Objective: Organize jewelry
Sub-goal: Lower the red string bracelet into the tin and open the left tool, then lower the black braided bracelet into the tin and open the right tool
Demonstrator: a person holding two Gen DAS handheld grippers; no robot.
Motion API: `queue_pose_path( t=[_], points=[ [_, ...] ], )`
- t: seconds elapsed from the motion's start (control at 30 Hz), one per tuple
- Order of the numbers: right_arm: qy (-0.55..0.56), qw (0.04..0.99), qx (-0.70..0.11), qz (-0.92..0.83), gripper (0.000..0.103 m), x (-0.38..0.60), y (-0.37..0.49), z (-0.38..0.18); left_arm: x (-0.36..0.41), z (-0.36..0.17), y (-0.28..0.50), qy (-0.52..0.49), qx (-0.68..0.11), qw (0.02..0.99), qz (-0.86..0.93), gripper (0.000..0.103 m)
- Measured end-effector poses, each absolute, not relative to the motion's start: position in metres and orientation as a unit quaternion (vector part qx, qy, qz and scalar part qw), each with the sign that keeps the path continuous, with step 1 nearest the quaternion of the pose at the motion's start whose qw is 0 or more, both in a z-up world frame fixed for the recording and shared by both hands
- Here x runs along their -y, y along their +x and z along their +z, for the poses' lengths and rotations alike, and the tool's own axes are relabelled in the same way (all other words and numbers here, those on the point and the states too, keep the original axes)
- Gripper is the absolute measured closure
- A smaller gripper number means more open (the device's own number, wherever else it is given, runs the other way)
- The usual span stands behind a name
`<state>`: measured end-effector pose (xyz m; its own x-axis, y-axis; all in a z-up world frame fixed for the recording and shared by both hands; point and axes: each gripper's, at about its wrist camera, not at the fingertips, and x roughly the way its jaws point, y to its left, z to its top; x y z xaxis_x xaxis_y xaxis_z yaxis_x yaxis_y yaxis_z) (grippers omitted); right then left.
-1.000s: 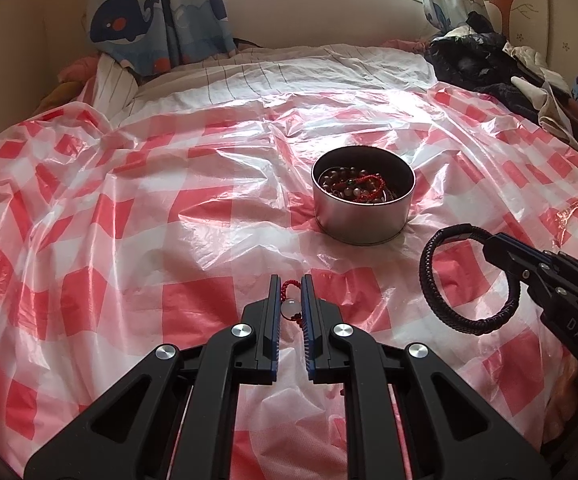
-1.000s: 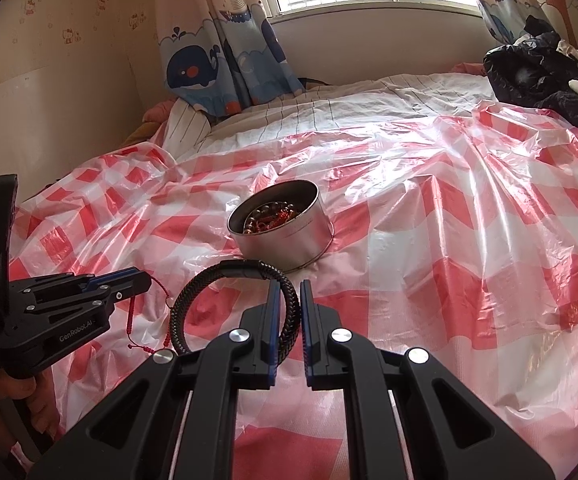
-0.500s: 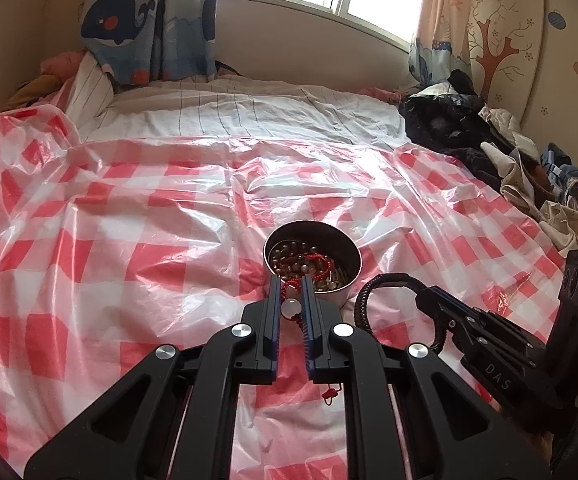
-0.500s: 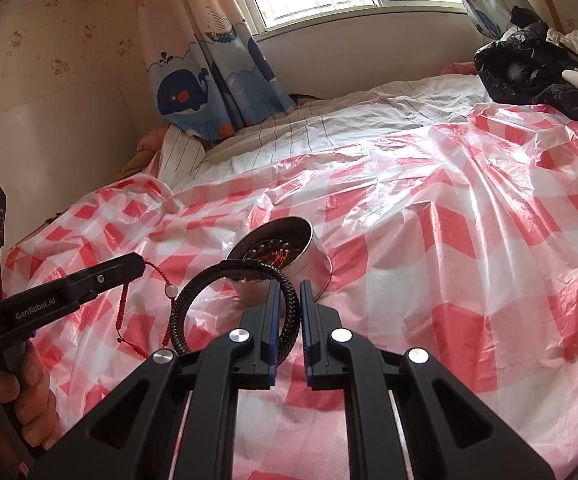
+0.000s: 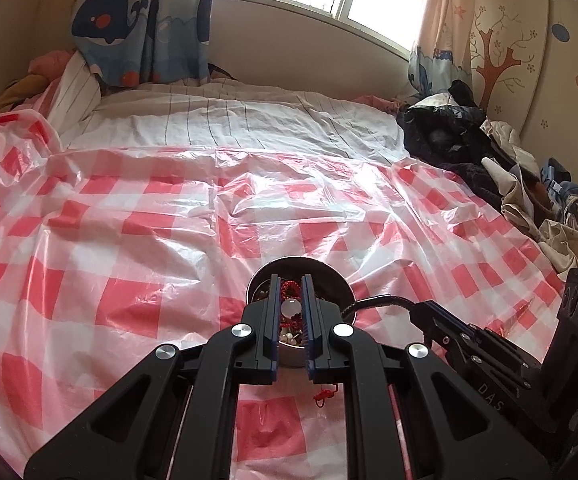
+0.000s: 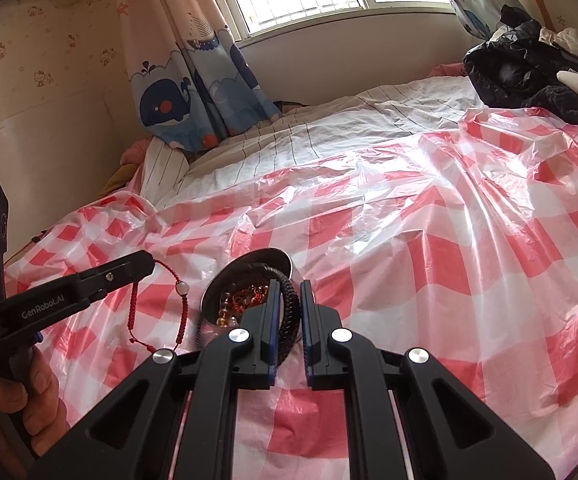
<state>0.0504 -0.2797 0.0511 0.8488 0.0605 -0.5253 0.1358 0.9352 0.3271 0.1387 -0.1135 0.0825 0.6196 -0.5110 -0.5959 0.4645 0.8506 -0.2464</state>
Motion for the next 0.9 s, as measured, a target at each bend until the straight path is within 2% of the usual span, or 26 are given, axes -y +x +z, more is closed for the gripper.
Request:
queue_pose_path(
  t=[0.67, 0.77, 0.8, 0.83, 0.9],
  points=[
    [0.193, 0.948, -0.252, -0.033, 0.092, 0.296, 0.058, 0.059, 0.139, 0.076, 0.159, -0.055, -0.334, 0.894, -0.293, 0.094],
    [0.195, 0.948, -0.25, -0.035, 0.092, 0.297, 0.06, 0.059, 0.152, 0.065, 0.172, -0.044, -0.364, 0.882, -0.296, 0.093],
    [0.197, 0.947, -0.25, -0.034, 0.092, 0.298, 0.062, 0.059, 0.154, 0.058, 0.18, -0.043, -0.384, 0.875, -0.292, 0.088],
    [0.198, 0.947, -0.25, -0.034, 0.092, 0.298, 0.063, 0.059, 0.154, 0.053, 0.184, -0.048, -0.394, 0.871, -0.29, 0.077],
    [0.199, 0.948, -0.248, -0.03, 0.092, 0.297, 0.067, 0.061, 0.145, 0.049, 0.189, -0.063, -0.402, 0.869, -0.28, 0.067]
  ],
)
